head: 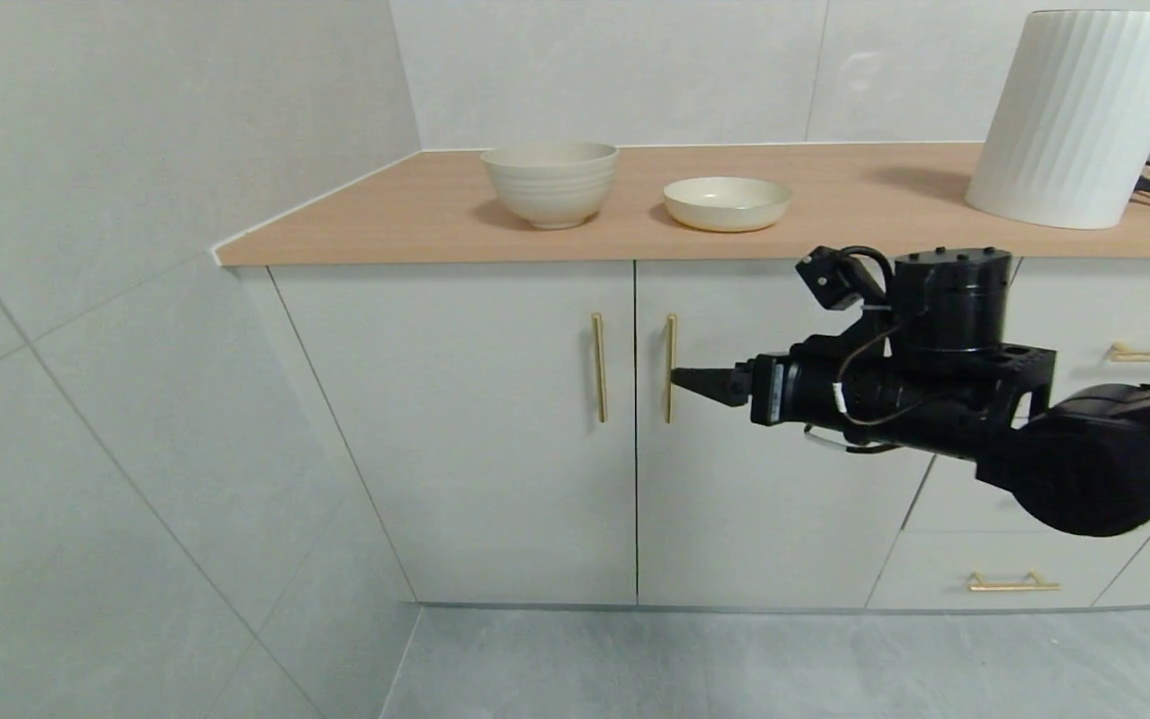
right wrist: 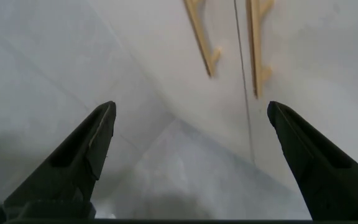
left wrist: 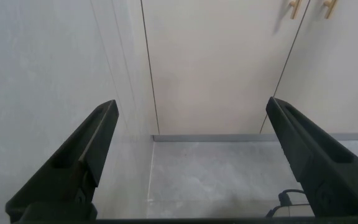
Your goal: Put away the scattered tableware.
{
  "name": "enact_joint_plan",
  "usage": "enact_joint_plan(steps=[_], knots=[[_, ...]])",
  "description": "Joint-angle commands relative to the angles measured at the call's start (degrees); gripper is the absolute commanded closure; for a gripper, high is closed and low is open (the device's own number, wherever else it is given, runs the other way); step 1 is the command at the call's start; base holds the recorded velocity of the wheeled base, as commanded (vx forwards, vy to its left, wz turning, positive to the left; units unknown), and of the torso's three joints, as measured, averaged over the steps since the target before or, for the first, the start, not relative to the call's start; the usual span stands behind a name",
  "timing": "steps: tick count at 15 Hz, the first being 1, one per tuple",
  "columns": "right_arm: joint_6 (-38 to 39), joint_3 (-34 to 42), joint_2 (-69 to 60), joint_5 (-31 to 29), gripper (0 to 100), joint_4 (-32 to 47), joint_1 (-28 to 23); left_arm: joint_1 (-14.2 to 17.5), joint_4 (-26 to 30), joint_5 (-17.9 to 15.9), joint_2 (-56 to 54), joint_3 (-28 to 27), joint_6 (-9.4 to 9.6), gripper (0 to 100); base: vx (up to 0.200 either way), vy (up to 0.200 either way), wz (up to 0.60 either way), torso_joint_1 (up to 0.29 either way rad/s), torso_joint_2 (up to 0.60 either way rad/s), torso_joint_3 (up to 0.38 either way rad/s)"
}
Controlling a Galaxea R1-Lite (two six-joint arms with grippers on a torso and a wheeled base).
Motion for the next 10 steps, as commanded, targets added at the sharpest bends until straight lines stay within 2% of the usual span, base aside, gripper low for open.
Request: enact_joint_plan(steps=[1,5,7,10], knots=[[2.17,-7.05,7.75,0.04,0,-0.19,0.55,0.01,0.02,0.00,0.00,0.00,0.00,0,0.000,0.000,0.00,0.000,0.00,0.000],[5.33,-10.21,14.17,0.13,0,-0.89,0.37,0.01,0.02,0.00,0.00,0.00,0.00,0,0.000,0.000,0.00,0.000,0.00,0.000],[5.60,-11.53,17.16,0.13,0,-4.05,-0.60,0.01,0.02,0.00,0.00,0.00,0.00,0,0.000,0.000,0.00,0.000,0.00,0.000],[5.69,-14.61,19.88,-0.23,0,-4.84,-1.30,0.01,0.02,0.00,0.00,0.00,0.00,0,0.000,0.000,0.00,0.000,0.00,0.000]])
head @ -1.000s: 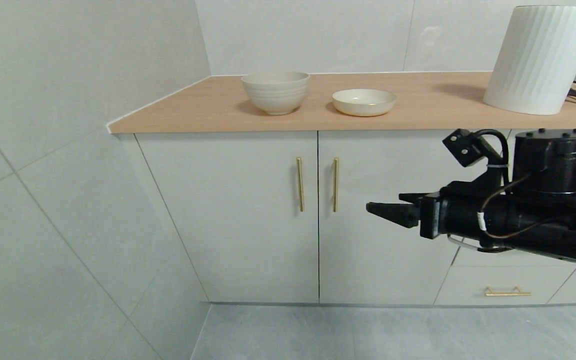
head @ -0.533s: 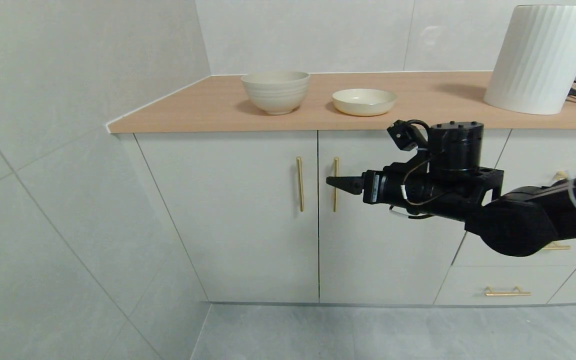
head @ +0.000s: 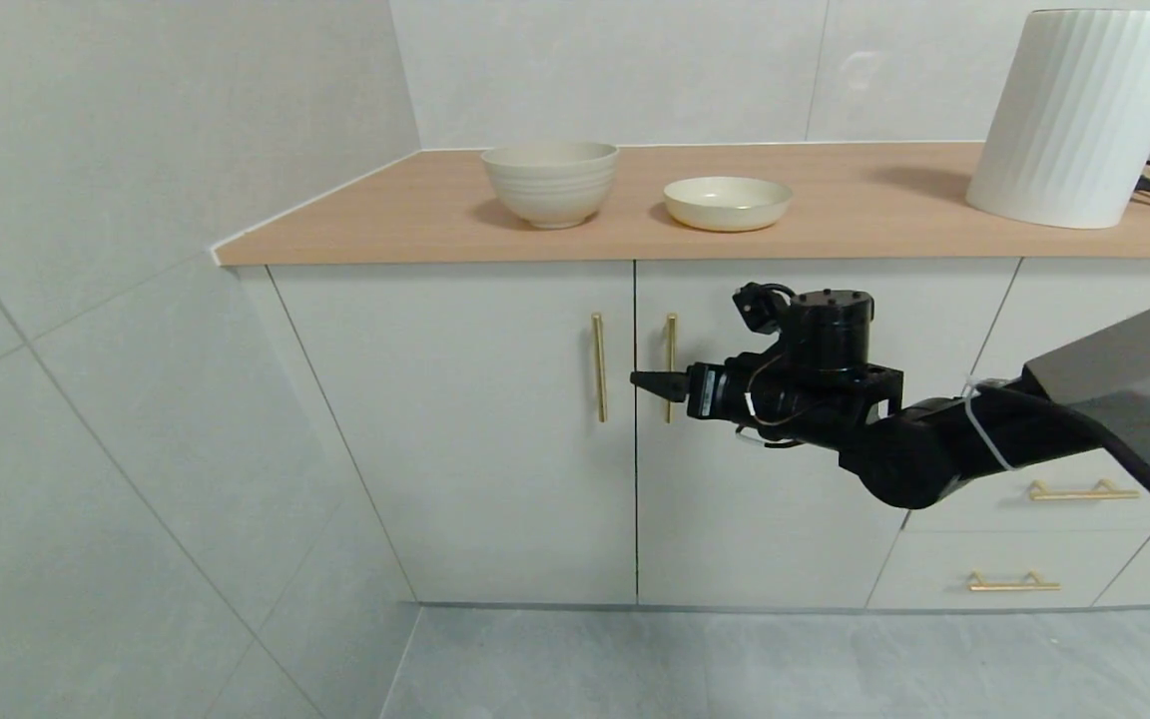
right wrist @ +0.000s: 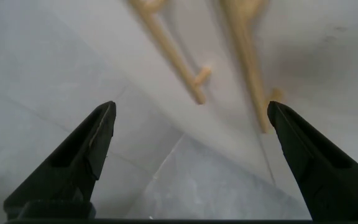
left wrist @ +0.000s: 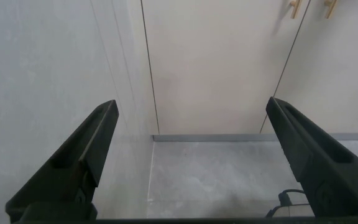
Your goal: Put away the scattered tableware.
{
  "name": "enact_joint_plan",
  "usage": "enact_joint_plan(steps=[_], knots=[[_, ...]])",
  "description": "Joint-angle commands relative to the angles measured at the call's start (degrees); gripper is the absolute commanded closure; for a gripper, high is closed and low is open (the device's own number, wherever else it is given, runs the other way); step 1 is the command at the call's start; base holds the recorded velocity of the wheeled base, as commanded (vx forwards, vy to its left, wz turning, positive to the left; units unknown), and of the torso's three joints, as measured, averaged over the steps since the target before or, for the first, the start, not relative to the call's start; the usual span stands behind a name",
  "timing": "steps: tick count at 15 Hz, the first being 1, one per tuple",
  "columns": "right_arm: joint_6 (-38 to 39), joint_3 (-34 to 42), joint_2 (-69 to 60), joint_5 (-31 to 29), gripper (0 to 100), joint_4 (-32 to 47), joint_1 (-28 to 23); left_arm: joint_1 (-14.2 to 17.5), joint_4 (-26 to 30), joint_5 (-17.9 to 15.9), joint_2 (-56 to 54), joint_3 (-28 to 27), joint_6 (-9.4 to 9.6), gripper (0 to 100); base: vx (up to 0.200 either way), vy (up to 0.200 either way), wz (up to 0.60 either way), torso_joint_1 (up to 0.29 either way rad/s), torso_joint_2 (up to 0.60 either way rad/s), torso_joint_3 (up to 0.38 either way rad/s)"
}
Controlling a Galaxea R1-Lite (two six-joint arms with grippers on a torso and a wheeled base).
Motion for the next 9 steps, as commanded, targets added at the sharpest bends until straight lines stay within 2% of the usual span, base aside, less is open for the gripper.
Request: enact_joint_plan(steps=[1,9], knots=[[0.08,-1.99,3.02,-0.14,0,-0.05,-0.60,0.01,-0.09,0.00,0.00,0.00,0.02,0,0.000,0.000,0.00,0.000,0.00,0.000],[3.51,-4.72,4.87,0.21,0,-4.10,-0.78,0.01,-0.01,0.00,0.00,0.00,0.02,0,0.000,0.000,0.00,0.000,0.00,0.000]])
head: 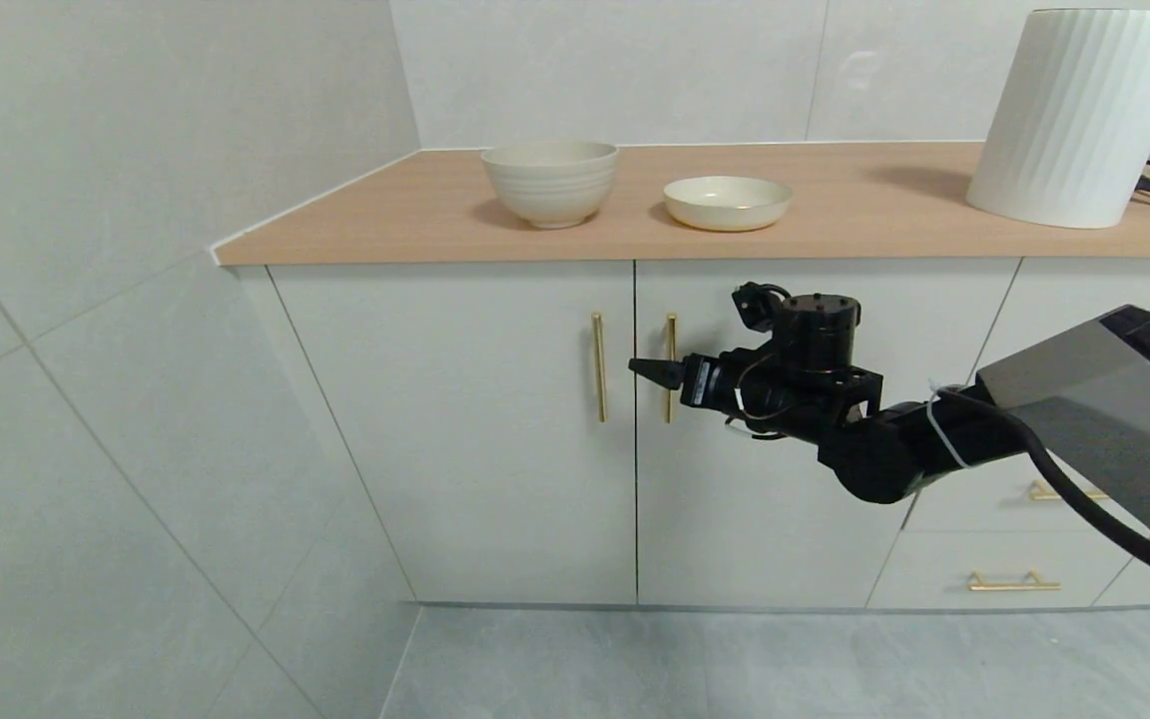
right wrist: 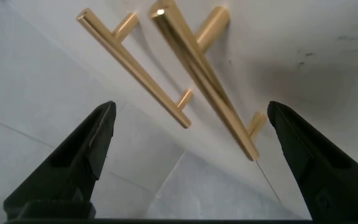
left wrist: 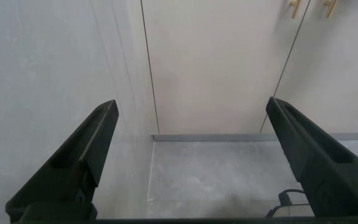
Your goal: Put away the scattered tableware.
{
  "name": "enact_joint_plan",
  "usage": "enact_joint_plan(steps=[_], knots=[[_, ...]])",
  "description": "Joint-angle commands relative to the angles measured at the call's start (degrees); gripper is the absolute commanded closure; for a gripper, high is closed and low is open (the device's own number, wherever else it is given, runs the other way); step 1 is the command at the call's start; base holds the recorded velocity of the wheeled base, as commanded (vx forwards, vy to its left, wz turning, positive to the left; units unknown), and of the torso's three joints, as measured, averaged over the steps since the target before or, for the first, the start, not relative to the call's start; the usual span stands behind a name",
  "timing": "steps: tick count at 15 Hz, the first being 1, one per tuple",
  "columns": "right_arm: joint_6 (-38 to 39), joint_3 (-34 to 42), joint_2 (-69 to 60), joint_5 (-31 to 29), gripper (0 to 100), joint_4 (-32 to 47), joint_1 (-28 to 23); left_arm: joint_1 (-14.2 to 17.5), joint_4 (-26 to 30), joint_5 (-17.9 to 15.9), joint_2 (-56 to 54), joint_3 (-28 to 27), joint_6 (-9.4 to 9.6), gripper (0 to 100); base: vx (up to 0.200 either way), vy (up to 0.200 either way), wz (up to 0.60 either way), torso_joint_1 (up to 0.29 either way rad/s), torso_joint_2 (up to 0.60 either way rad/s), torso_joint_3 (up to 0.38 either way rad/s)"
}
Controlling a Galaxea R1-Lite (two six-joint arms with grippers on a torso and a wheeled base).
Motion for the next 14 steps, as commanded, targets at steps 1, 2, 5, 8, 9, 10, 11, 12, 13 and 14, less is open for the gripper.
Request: enact_joint_plan(steps=[1,2,5,8,9,10,11,12,13,14], knots=[[-0.01,-0.24,0.11,0.03,0,-0.07,0.19,0.01,-0.01,-0.02,0.00,0.00,0.00,0,0.000,0.000,0.00,0.000,0.00,0.000],[0.16,-0.77,0.99,0.03,0,-0.43,0.63,0.01,-0.01,-0.11,0.00,0.00,0.00,0,0.000,0.000,0.00,0.000,0.00,0.000],[0.34,-1.30,2.40,-0.06,0,-2.10,1.33,0.01,-0.01,-0.02,0.00,0.00,0.00,0,0.000,0.000,0.00,0.000,0.00,0.000],[1.83,-1.21,2.40,0.03,0,-3.15,1.94,0.01,-0.01,-0.02,0.00,0.00,0.00,0,0.000,0.000,0.00,0.000,0.00,0.000],[1.92,-1.03,2.31,0.03,0,-3.15,1.94,0.01,-0.01,-0.02,0.00,0.00,0.00,0,0.000,0.000,0.00,0.000,0.00,0.000],[2.01,-0.95,2.13,0.03,0,-3.15,2.03,0.01,-0.01,-0.02,0.00,0.00,0.00,0,0.000,0.000,0.00,0.000,0.00,0.000],[2.10,-0.86,2.13,0.03,0,-3.15,2.12,0.01,-0.01,-0.02,0.00,0.00,0.00,0,0.000,0.000,0.00,0.000,0.00,0.000],[2.10,-0.68,1.96,0.03,0,-3.15,2.65,0.01,-0.01,-0.02,0.00,0.00,0.00,0,0.000,0.000,0.00,0.000,0.00,0.000],[2.10,-0.51,1.87,0.12,0,-3.15,2.65,0.01,-0.01,-0.02,0.00,0.00,0.00,0,0.000,0.000,0.00,0.000,0.00,0.000],[2.18,0.02,1.34,0.03,0,-3.15,2.82,0.01,-0.01,-0.02,0.00,0.00,0.00,0,0.000,0.000,0.00,0.000,0.00,0.000]])
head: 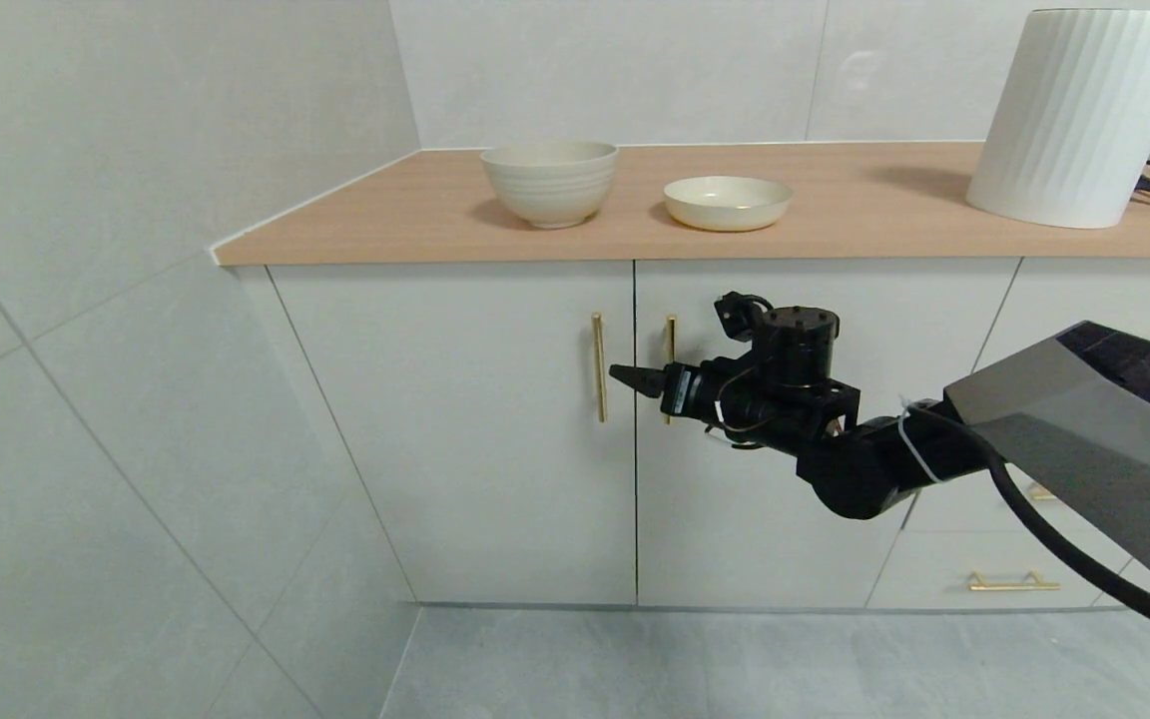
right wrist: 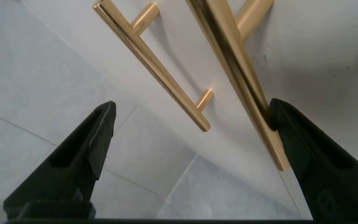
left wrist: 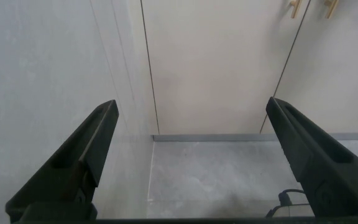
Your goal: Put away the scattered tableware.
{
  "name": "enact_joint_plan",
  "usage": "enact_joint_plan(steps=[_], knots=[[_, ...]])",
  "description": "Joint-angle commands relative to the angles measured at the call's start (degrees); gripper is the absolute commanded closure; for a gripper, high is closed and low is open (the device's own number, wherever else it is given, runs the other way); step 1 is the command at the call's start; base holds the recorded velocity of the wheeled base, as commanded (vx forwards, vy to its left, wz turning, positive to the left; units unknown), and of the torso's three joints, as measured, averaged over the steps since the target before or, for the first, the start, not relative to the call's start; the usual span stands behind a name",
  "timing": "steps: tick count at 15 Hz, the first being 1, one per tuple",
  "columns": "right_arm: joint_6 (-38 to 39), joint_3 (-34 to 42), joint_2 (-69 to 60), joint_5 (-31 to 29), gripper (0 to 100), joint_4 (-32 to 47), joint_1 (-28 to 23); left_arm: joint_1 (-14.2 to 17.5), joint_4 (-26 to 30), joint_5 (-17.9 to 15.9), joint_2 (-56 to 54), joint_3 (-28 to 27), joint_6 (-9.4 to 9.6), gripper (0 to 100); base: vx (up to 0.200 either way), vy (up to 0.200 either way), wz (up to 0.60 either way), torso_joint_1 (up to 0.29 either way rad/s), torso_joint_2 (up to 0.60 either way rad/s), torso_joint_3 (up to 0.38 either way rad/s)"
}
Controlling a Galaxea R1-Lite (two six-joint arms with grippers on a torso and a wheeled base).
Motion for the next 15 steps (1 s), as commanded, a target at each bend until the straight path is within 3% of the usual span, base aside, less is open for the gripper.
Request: enact_joint_plan(steps=[1,6,8,14,15], knots=[[0.10,0.68,-0.92,0.24,0,0.10,0.31,0.01,-0.01,-0.02,0.00,0.00,0.02,0,0.000,0.000,0.00,0.000,0.00,0.000],[0.10,4.72,-4.17,2.26,0,0.10,0.31,0.01,-0.01,-0.02,0.00,0.00,0.02,0,0.000,0.000,0.00,0.000,0.00,0.000],[0.01,8.59,-7.42,6.65,0,0.10,0.31,0.01,-0.01,-0.02,0.00,0.00,0.02,0,0.000,0.000,0.00,0.000,0.00,0.000],[0.10,17.38,-13.92,7.62,0,0.10,0.49,0.01,-0.01,-0.02,0.00,0.00,0.02,0,0.000,0.000,0.00,0.000,0.00,0.000],[0.19,22.39,-17.00,8.68,0,-0.51,1.11,0.01,-0.01,-0.02,0.00,0.00,0.02,0,0.000,0.000,0.00,0.000,0.00,0.000]])
